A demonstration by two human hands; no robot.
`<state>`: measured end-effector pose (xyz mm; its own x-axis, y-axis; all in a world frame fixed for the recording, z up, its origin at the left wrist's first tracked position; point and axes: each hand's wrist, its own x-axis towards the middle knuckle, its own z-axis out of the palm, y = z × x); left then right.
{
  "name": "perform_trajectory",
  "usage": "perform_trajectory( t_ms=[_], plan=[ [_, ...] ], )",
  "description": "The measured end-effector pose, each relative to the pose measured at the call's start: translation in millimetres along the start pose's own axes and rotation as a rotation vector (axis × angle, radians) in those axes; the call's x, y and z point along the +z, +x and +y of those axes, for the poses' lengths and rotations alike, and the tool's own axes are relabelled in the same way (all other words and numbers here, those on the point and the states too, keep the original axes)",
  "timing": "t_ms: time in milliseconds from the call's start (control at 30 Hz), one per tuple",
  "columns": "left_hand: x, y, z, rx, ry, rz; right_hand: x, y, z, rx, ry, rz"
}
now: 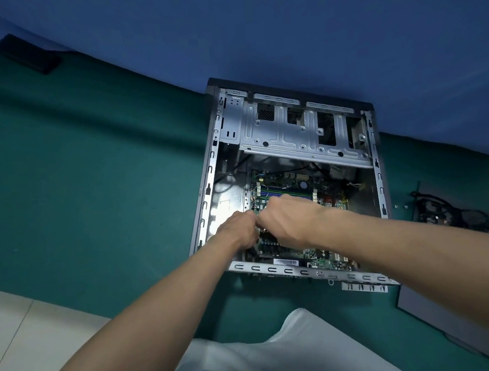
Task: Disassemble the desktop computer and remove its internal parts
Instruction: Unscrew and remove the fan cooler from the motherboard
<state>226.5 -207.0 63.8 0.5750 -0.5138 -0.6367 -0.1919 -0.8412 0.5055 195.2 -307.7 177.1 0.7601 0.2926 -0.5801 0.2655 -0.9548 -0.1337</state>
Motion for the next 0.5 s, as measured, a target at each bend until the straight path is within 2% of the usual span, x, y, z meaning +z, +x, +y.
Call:
perform_trajectory(
  t_ms=[67, 167, 233, 300, 400, 500],
  plan=[
    [-1.2, -0.5, 0.9, 0.007, -0.053, 0.047, 4.1, 3.5, 1.7, 0.119, 0.142, 0.026],
    [-2.9, 1.4, 3.0, 0.021, -0.072, 0.221, 10.5, 7.7, 9.8, 0.422, 0.434, 0.061],
    [-6.0, 4.1, 5.7, 0.013, -0.199, 0.315, 11.2, 8.5, 13.6, 0.571, 0.565, 0.044],
    [-11.9, 9.3, 7.9, -0.014, -0.377, 0.300, 10.7, 8.4, 15.8, 0.662, 0.619, -0.004],
    [-14.1, 15.7, 12.0, -0.011, -0.485, 0.155, 8.3, 11.0, 14.6, 0.664, 0.568, -0.032],
    [-10.0, 20.0, 16.3, -0.006, -0.484, 0.132, 6.0, 8.1, 11.6, 0.469, 0.307, -0.040]
  ],
)
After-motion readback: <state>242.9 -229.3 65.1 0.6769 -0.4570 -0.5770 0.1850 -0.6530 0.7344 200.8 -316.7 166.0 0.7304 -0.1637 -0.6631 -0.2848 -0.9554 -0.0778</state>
